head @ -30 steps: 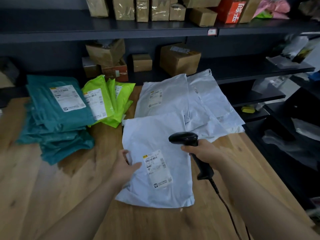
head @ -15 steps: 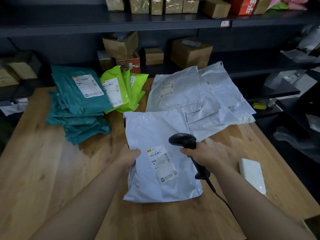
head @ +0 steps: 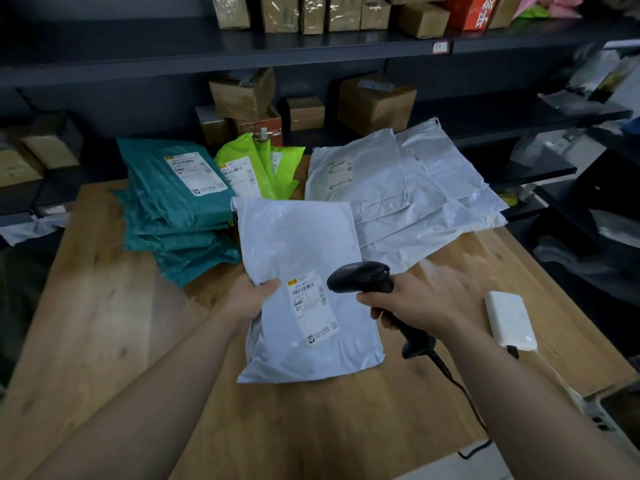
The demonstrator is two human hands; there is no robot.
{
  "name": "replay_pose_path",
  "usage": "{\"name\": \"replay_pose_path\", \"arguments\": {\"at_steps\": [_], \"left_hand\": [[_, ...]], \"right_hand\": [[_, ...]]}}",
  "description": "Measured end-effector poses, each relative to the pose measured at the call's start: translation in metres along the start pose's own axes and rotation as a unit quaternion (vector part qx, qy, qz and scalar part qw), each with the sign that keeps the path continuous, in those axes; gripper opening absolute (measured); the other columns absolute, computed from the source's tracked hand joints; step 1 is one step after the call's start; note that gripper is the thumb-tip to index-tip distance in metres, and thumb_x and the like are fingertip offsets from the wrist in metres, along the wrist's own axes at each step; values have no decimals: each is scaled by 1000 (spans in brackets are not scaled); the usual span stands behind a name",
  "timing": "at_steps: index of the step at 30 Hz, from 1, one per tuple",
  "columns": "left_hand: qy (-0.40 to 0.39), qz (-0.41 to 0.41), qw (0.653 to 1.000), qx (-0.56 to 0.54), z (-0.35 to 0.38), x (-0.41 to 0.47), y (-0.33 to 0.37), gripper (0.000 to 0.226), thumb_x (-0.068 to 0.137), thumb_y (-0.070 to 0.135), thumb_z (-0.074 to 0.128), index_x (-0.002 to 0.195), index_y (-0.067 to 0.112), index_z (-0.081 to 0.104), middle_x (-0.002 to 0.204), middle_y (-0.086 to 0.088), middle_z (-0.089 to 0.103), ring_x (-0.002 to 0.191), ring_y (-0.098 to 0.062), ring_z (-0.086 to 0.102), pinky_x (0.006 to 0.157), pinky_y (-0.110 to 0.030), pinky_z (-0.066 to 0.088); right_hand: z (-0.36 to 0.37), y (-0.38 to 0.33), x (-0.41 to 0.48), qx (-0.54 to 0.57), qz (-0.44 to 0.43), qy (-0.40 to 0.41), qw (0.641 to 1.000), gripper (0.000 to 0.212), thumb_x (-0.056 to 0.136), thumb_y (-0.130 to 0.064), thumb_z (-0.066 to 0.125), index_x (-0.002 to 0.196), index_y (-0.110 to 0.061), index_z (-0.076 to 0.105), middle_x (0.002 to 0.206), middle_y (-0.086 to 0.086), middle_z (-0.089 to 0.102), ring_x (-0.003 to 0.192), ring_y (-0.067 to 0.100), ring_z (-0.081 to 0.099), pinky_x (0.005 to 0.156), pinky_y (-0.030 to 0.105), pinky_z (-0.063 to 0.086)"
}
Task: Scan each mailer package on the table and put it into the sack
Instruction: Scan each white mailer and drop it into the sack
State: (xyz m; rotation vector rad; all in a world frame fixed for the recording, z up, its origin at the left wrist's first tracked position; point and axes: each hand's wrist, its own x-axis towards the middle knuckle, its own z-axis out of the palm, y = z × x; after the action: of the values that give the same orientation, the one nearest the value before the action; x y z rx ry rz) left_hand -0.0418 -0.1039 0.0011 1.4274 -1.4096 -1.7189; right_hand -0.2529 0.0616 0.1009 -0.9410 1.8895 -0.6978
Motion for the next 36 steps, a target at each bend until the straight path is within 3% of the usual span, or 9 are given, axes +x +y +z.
{"name": "replay_pose_path", "arguments": {"at_steps": [6, 12, 16, 20, 24, 28, 32, 34, 36], "left_hand": [[13, -15, 999, -41, -14, 1, 9, 33, 93, 14, 62, 124, 2, 59, 118, -12, 65, 104, -30, 64, 90, -38, 50], [21, -21, 998, -54, -23, 0, 8, 30, 92, 13, 62, 121, 3, 62, 118, -9, 66, 104, -27, 64, 93, -38, 49], [22, -30, 998, -48, -28, 6, 5, 30, 91, 16, 65, 118, 4, 64, 117, -14, 68, 103, -30, 66, 98, -47, 49], [20, -36, 998, -49, -27, 7, 5, 25, 93, 13, 61, 115, 1, 63, 113, -14, 67, 103, -31, 65, 96, -44, 50], [16, -16, 999, -46, -28, 6, 5, 31, 94, 18, 61, 122, 5, 59, 117, -11, 67, 105, -29, 65, 97, -46, 50], [100, 50, 991, 71, -30, 7, 1, 39, 93, 27, 60, 124, 7, 45, 111, -1, 58, 98, -23, 58, 86, -35, 47], [186, 115, 950, 221, -42, 8, -15, 20, 98, 23, 50, 95, 4, 55, 92, -7, 62, 79, -24, 53, 68, -29, 37], [206, 137, 927, 284, -52, 11, -24, 31, 100, 20, 44, 76, 3, 55, 85, -20, 61, 72, -25, 48, 64, -31, 35], [229, 152, 909, 314, -60, 11, -29, 32, 99, 15, 45, 72, 0, 56, 86, -24, 57, 73, -27, 48, 64, -33, 36]], "right_hand": [[15, -19, -11, 23, -8, 12, 1000, 22, 88, -32, 67, 78, -12, 65, 62, -1, 67, 51, 13, 58, 56, 27, 49], [24, -26, -13, 38, 4, 14, 999, 20, 88, -28, 69, 83, -9, 65, 63, 3, 66, 51, 16, 56, 53, 28, 48], [25, -31, -12, 36, 14, 15, 999, 21, 87, -27, 69, 82, -7, 64, 62, 3, 65, 50, 17, 55, 53, 29, 47], [26, -33, -12, 39, 21, 18, 999, 21, 87, -28, 69, 82, -8, 64, 61, 2, 64, 49, 16, 54, 53, 28, 47], [28, -33, -9, 52, 17, 32, 998, 20, 87, -27, 68, 81, -9, 63, 62, 3, 64, 48, 15, 54, 53, 28, 46], [30, -30, -3, 55, 23, 38, 998, 19, 88, -27, 68, 84, -8, 65, 65, 5, 65, 48, 15, 55, 53, 27, 47], [33, -24, 5, 63, 37, 30, 997, 19, 88, -26, 67, 89, -7, 66, 66, 6, 65, 50, 16, 55, 54, 28, 48], [35, -19, 11, 71, 43, 34, 996, 20, 88, -26, 67, 93, -6, 67, 66, 6, 65, 51, 16, 56, 53, 29, 48], [36, -14, 17, 79, 49, 34, 995, 22, 88, -26, 68, 97, -6, 68, 67, 6, 65, 51, 15, 57, 53, 29, 48]]}}
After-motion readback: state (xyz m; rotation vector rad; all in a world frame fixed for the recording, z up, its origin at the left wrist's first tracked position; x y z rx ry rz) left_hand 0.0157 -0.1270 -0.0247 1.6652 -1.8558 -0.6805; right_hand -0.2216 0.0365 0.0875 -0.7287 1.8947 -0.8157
